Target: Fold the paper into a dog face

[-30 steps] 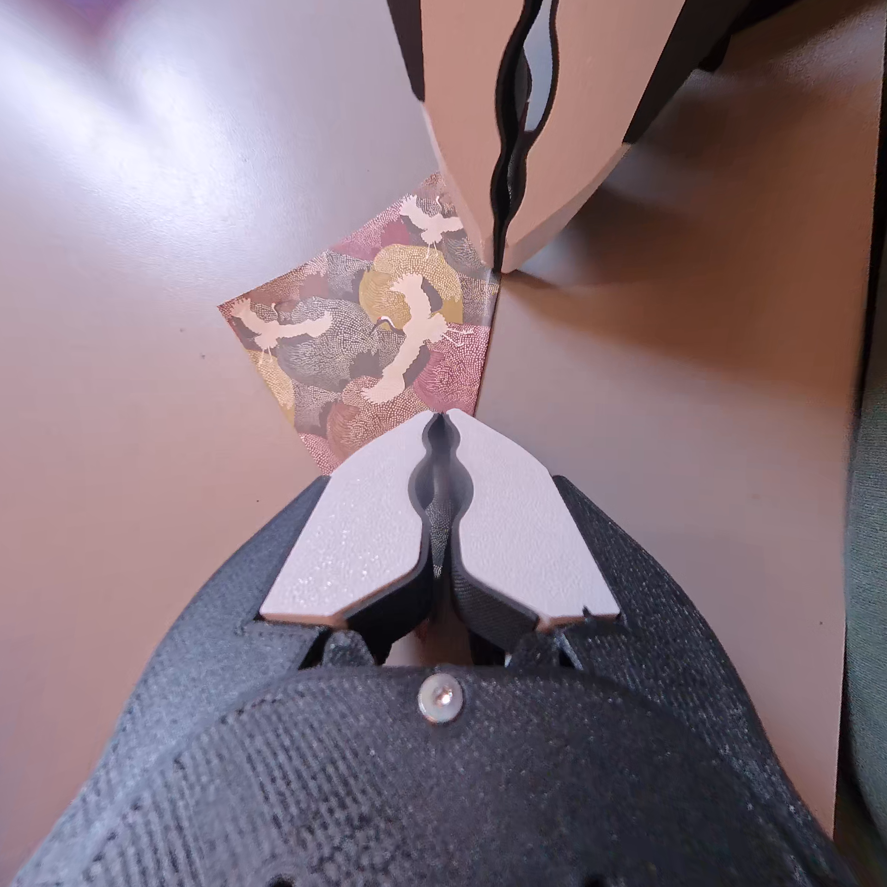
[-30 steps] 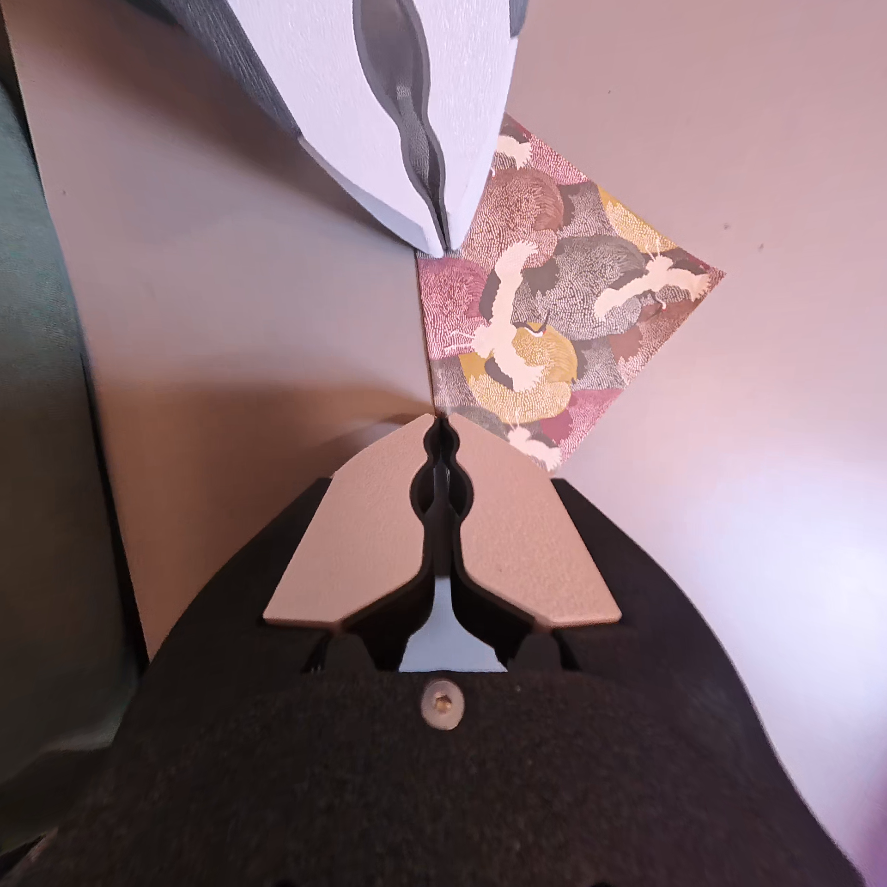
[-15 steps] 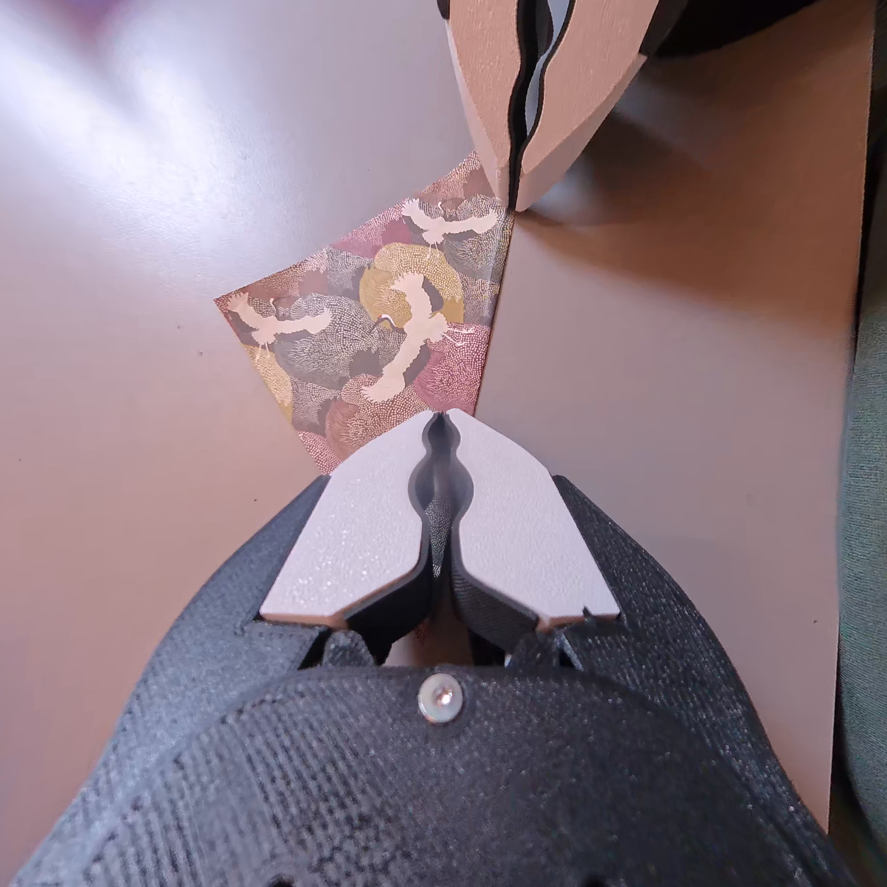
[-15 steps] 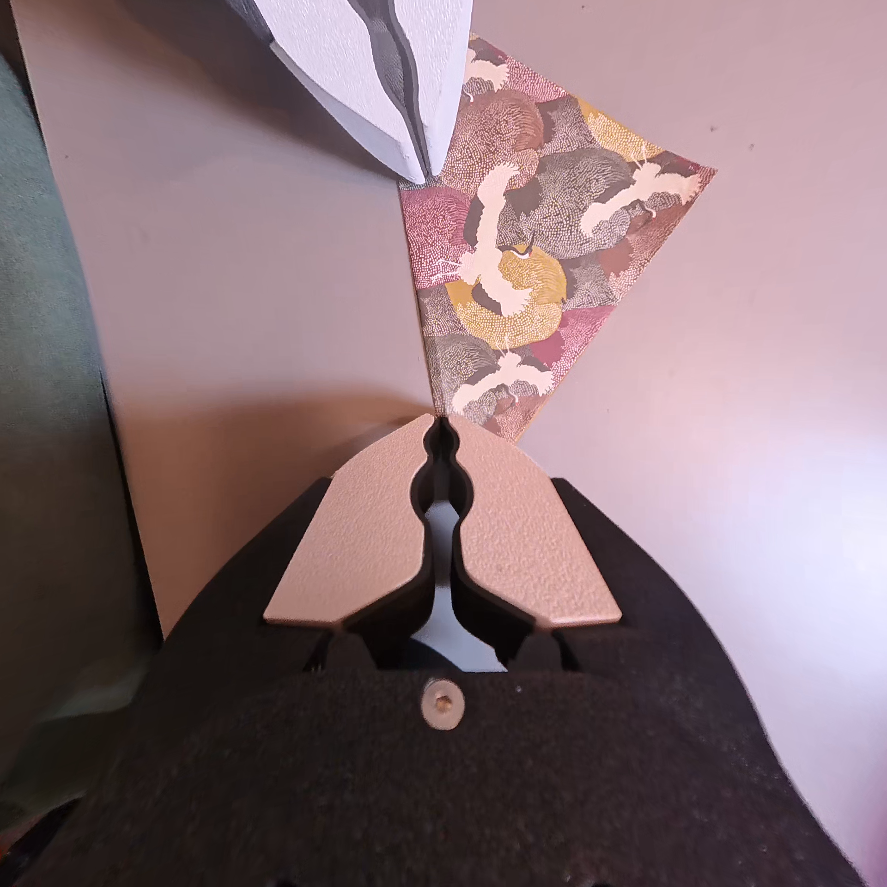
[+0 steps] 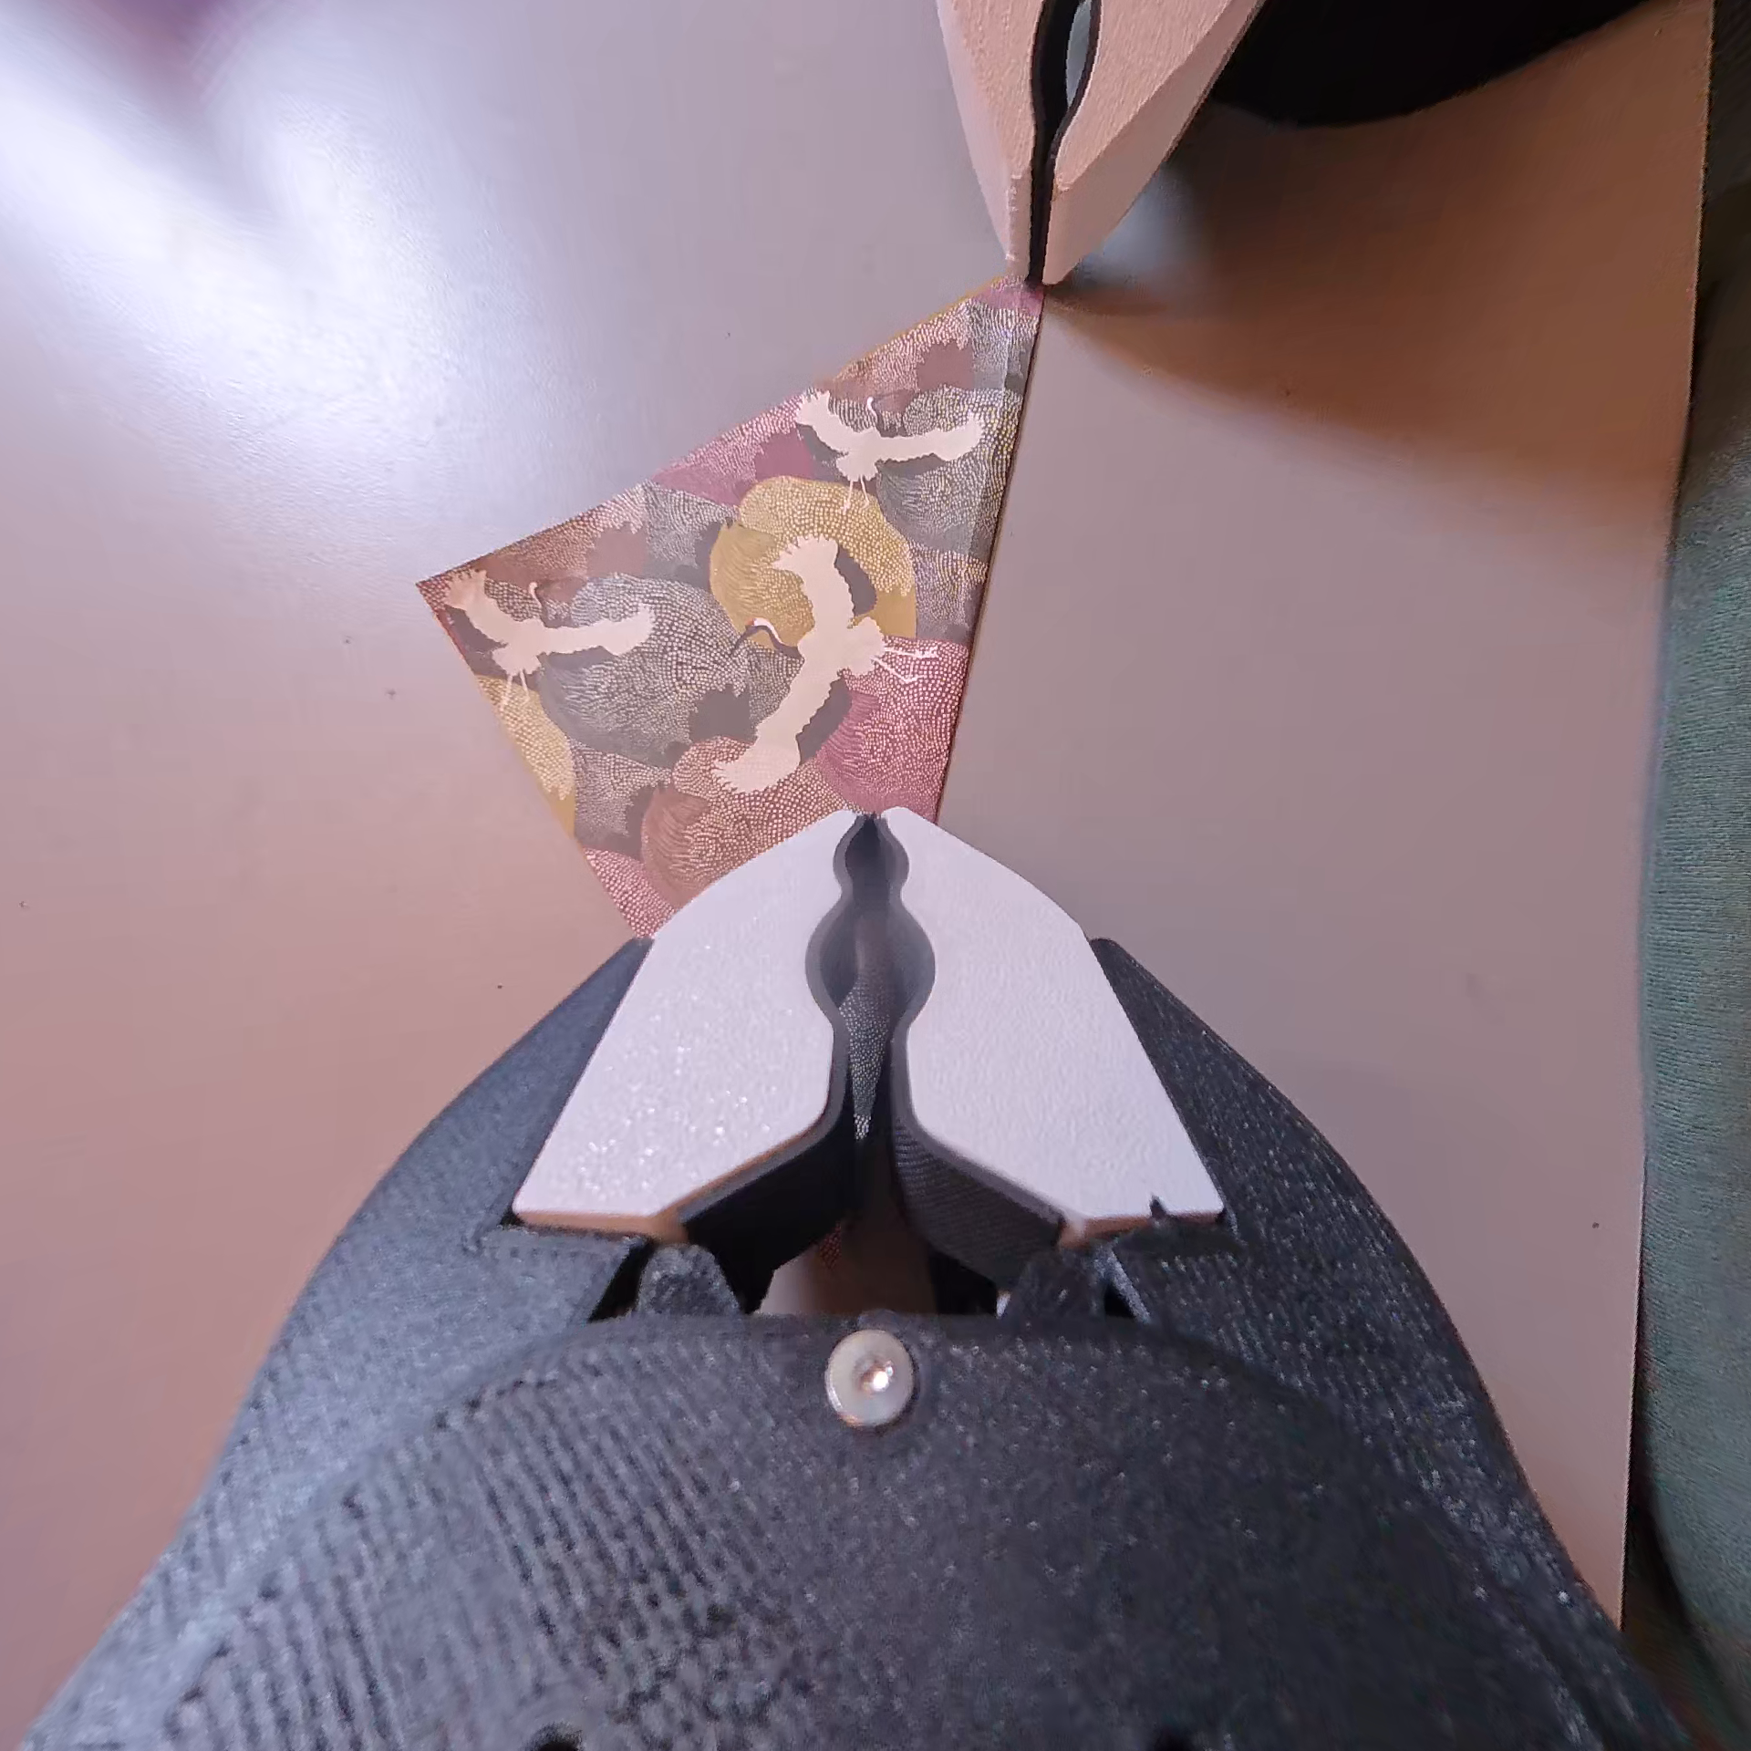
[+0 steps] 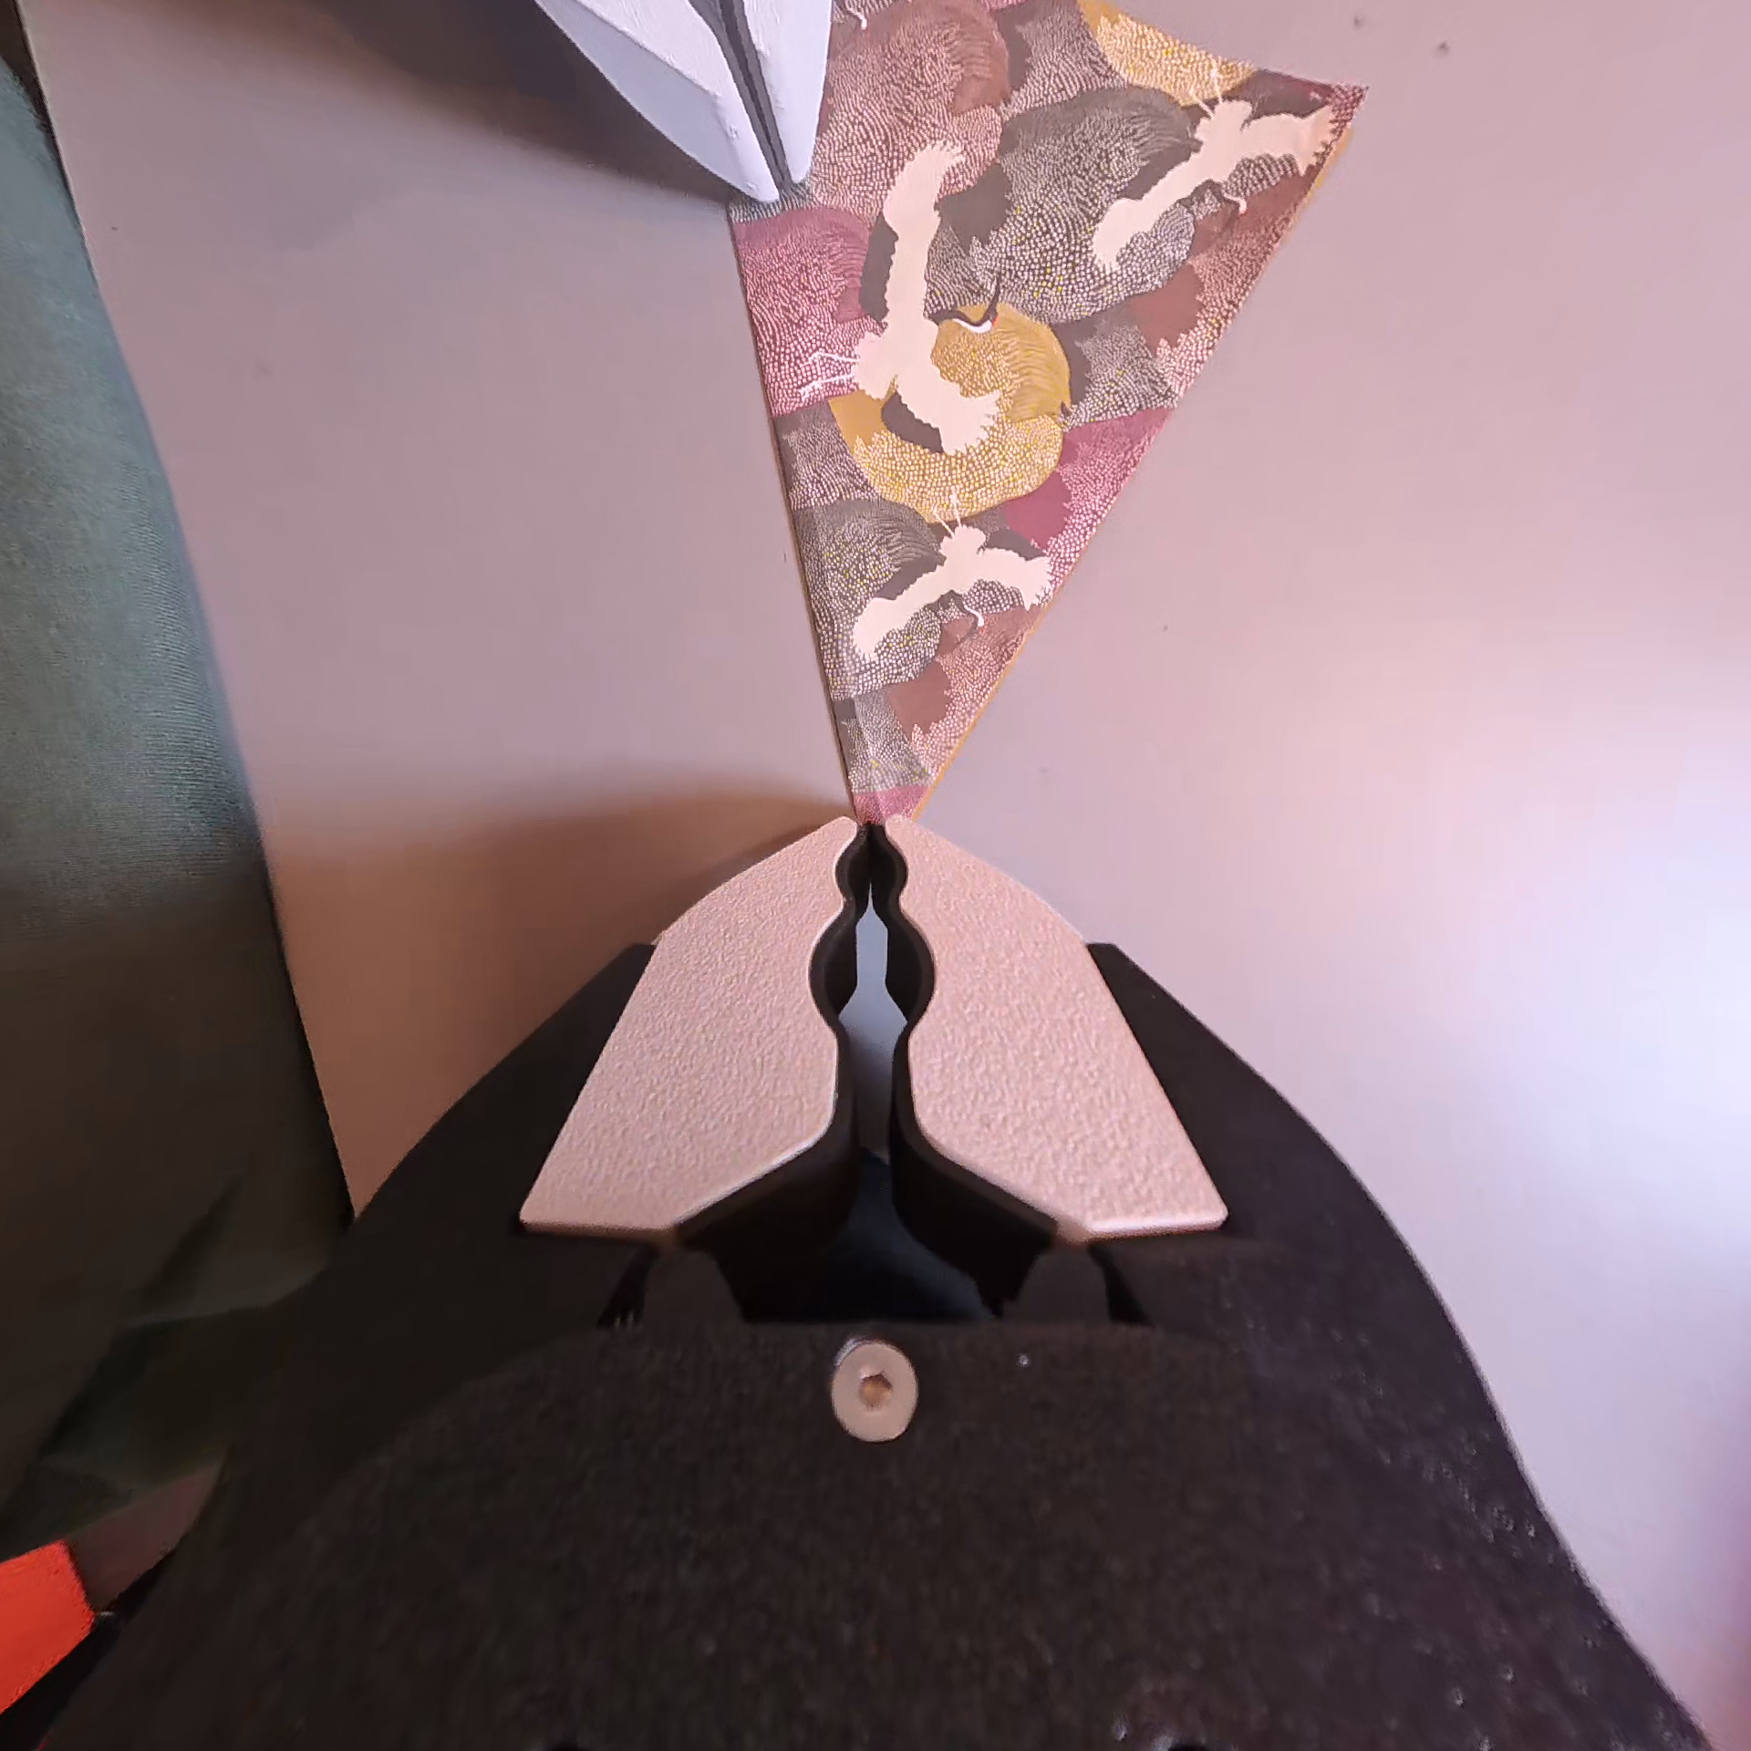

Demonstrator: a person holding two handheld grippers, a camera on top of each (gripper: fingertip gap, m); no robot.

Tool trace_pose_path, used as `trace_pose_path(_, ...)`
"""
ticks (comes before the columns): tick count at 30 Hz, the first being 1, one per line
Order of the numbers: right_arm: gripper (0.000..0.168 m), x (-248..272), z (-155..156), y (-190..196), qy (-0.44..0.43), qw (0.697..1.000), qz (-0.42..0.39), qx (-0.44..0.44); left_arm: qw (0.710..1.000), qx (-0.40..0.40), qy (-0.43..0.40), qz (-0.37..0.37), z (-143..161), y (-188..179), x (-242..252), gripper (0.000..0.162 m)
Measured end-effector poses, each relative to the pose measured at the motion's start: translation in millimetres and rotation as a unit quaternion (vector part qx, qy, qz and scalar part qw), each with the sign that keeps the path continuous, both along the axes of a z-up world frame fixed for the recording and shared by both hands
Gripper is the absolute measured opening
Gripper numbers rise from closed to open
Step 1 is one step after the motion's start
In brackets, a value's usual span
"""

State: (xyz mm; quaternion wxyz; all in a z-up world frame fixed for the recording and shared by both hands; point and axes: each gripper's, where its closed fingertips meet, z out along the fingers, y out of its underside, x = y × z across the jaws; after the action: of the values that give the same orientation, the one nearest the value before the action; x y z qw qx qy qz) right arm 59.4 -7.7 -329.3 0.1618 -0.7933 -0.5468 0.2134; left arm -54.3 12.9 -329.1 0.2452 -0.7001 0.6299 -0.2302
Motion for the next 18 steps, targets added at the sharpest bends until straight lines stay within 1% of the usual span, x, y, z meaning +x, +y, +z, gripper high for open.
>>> trace_pose_path(5, 0.000, 14, 1, 1, -0.025, 1.000, -0.009, 0.014, 1.000, 0.000, 0.000, 0.002, 0, 0, 0, 0.001)
trace_pose_path(6, 0.000, 15, 6, 1, -0.012, 1.000, -0.016, 0.014, 1.000, 0.000, 0.000, 0.002, 0, 0, 0, 0.000)
trace_pose_path(8, 0.000, 11, 27, 3, 0.043, 0.998, -0.034, 0.013, 1.000, 0.000, 0.001, 0.002, 0, 0, 0, 0.000)
trace_pose_path(10, 0.000, 12, 37, 11, 0.053, 0.996, -0.047, 0.051, 1.000, 0.001, 0.002, 0.002, 0, 0, 0, 0.000)
trace_pose_path(12, 0.000, 9, 37, 16, 0.051, 0.995, -0.052, 0.074, 1.000, 0.002, 0.002, 0.001, 0, 0, 1, 0.000)
trace_pose_path(14, 0.000, -6, 31, 11, 0.062, 0.995, -0.039, 0.066, 1.000, 0.001, 0.002, 0.002, 0, 0, 1, 0.000)
trace_pose_path(15, 0.012, -15, 27, 9, 0.060, 0.995, -0.026, 0.072, 1.000, 0.002, 0.002, 0.002, 0, 0, 1, 0.000)
trace_pose_path(17, 0.020, -30, 20, 9, 0.045, 0.994, 0.002, 0.098, 1.000, 0.002, 0.002, 0.002, 0, 0, 1, 0.000)
trace_pose_path(18, 0.021, -38, 17, 10, 0.045, 0.993, 0.014, 0.109, 1.000, 0.001, 0.001, 0.002, 0, 0, 1, 0.000)
